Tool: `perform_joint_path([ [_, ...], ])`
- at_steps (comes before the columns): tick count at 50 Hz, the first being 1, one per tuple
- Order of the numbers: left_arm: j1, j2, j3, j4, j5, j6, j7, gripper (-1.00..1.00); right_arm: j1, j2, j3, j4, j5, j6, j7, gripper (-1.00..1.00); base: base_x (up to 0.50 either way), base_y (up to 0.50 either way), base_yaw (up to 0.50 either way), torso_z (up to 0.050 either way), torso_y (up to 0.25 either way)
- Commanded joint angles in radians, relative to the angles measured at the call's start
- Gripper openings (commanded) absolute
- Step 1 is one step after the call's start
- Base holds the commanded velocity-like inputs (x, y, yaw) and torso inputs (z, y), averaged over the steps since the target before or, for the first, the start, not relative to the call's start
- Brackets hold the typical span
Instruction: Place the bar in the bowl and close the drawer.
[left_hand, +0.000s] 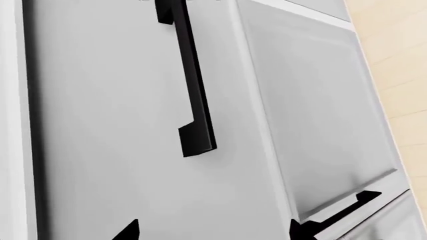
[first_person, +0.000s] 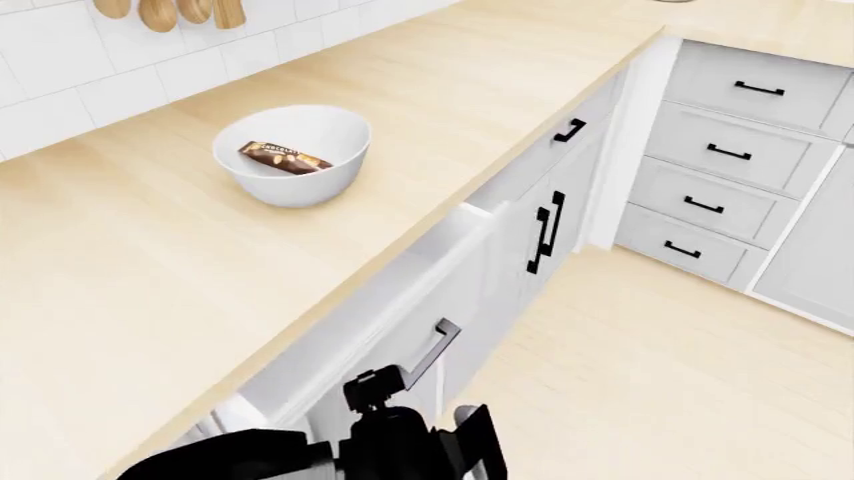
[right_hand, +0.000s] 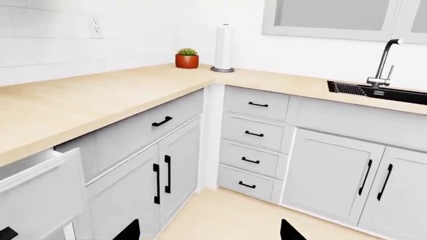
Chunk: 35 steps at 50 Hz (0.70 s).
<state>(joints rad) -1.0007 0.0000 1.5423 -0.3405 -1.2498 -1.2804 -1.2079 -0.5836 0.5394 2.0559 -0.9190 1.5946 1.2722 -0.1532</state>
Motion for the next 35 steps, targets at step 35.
perform_joint_path([
  [35,-0.004,0.000,-0.020,-0.145,0.495,-0.096,0.588,1.00,0.136,0.165,-0.341,-0.023,0.069,-0.058,0.245,1.00,0.00,0.00,0.00,0.000,0.000],
])
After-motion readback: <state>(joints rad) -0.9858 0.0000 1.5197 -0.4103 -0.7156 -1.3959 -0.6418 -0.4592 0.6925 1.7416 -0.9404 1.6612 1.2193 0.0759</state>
